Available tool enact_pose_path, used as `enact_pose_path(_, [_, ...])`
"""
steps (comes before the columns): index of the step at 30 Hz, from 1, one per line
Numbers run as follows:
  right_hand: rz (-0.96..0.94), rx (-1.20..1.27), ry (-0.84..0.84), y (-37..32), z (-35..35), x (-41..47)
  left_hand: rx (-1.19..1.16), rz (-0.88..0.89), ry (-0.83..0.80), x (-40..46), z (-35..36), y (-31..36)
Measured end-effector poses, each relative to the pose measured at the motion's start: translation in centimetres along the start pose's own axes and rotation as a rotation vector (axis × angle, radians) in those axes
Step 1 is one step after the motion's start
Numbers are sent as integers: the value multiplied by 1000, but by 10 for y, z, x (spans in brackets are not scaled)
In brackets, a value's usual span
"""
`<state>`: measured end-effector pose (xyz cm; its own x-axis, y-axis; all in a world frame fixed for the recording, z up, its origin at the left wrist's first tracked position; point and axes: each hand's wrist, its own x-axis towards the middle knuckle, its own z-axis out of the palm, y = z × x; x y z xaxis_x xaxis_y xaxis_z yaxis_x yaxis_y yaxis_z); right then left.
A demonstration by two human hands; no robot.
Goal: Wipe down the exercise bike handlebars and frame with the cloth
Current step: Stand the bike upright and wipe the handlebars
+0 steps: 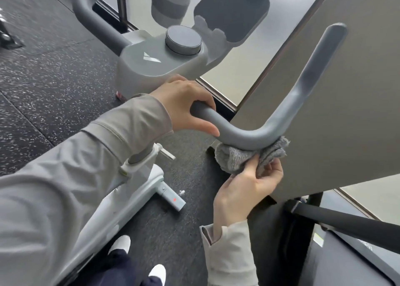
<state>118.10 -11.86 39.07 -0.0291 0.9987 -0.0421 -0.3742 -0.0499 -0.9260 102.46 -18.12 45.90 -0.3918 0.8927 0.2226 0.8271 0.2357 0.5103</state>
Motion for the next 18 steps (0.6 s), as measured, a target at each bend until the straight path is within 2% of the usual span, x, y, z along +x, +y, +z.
enact_pose_path(5, [-14, -49, 32, 2, 12, -21, -10, 49, -41, -2, -3, -4])
enact_pose_path(10, [67, -52, 85, 4, 24, -37, -38, 120, -80, -3, -11, -8])
enact_pose_path(18, [170, 94, 215, -7, 31, -38, 110, 240, 2, -2, -45, -39])
